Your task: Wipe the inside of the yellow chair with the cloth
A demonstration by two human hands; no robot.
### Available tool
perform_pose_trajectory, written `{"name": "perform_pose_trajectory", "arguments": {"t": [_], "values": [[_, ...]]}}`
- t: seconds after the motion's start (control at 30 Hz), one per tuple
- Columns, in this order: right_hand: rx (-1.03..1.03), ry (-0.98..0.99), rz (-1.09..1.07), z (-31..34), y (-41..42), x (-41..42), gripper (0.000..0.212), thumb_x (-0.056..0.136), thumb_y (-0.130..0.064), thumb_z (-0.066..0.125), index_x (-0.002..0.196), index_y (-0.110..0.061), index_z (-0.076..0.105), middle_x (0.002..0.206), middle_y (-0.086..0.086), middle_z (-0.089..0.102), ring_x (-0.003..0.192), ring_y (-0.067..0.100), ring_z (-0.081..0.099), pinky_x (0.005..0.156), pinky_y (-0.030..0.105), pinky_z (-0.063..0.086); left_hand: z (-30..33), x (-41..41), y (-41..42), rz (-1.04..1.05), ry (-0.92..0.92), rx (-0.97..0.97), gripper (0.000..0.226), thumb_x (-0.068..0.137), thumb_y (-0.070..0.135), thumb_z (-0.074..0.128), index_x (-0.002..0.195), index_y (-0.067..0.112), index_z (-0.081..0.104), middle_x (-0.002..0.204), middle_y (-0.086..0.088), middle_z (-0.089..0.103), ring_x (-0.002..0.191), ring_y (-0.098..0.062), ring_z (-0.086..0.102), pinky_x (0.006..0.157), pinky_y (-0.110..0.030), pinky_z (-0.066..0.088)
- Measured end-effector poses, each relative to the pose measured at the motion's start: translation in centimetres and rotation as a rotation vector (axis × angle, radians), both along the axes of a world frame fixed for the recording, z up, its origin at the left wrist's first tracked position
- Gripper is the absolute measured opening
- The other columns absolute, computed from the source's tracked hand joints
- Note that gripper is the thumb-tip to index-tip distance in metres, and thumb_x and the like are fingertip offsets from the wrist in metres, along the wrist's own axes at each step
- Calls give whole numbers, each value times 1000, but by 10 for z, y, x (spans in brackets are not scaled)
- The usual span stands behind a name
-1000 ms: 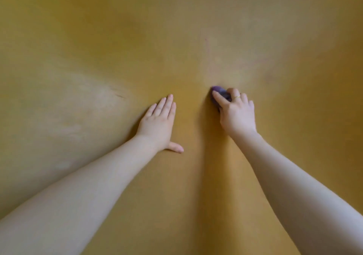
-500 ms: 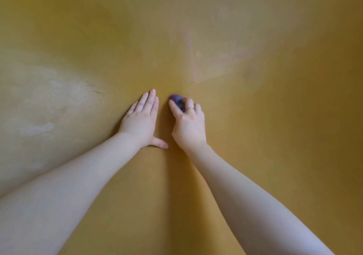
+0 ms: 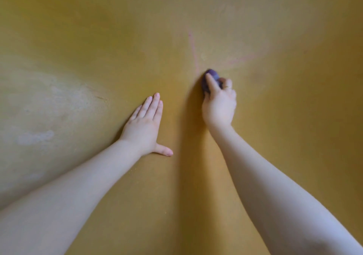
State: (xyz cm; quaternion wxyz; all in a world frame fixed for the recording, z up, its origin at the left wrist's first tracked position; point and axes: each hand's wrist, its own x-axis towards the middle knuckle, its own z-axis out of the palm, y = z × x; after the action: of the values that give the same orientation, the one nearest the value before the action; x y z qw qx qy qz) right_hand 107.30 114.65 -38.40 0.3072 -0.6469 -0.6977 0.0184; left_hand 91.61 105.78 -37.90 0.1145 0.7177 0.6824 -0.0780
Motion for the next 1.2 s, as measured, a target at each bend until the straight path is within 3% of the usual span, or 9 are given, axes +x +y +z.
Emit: {"name": "perform_pose_trajectory", "arguments": {"t": [0.17,0.27,0.4,0.57,0.67,0.83,0.93,1.07,1.2], "values": [[-24,-167,376,-6,-27,-51,40,82,-4,55,120,-18,60,115,19,55,80,36,48,62,35,42,0,2,-2,10,-13,26,135,60,73,65,148,7,-13,155,-4,-24,144,-18,-17,117,-31,-1],[23,-273,500,3,-14,-35,41,72,-1,65,109,-18,67,100,19,61,67,34,49,59,35,45,4,-4,2,-17,31,61,120,69,71,57,149,10,-9,156,-2,-20,145,-16,-11,117,-31,2],[88,-159,131,25,29,26,46,84,-5,49,123,-28,57,124,12,51,84,34,45,77,35,38,19,-31,18,-39,163,157,101,82,64,47,150,9,-4,157,-4,-17,145,-20,-8,117,-31,0],[65,187,-175,26,38,11,46,86,-8,50,125,-31,55,128,2,46,103,29,49,82,26,34,24,-47,40,141,201,201,123,71,67,58,146,1,-14,152,-16,-25,143,-27,-16,116,-36,-7],[63,178,-77,15,25,-31,44,85,-9,53,125,-29,55,124,4,48,100,27,51,79,29,37,18,-41,44,168,159,213,126,70,65,60,144,-2,-17,151,-19,-27,143,-29,-18,115,-36,-8],[104,28,290,3,-7,-85,43,72,-2,49,107,-18,68,104,15,60,71,31,49,59,29,43,14,-43,44,171,105,274,126,69,61,64,145,-3,-14,152,-18,-24,143,-28,-17,116,-34,-3],[42,-23,402,12,3,-79,45,73,2,48,111,-16,66,105,20,56,75,34,47,69,39,46,16,-42,44,170,103,255,126,69,62,62,145,-2,-15,152,-17,-25,143,-28,-18,116,-34,-4],[164,102,192,38,38,-35,47,74,3,51,113,-19,65,108,23,54,84,40,50,78,39,45,15,-43,43,161,115,219,124,72,67,55,144,-1,-19,151,-17,-28,142,-28,-20,116,-35,-8],[186,248,-69,56,62,-11,48,82,-1,49,121,-27,59,124,8,49,99,30,49,75,27,36,14,-44,46,164,115,194,122,74,68,51,143,-1,-23,149,-18,-32,141,-29,-23,115,-35,-9]]}}
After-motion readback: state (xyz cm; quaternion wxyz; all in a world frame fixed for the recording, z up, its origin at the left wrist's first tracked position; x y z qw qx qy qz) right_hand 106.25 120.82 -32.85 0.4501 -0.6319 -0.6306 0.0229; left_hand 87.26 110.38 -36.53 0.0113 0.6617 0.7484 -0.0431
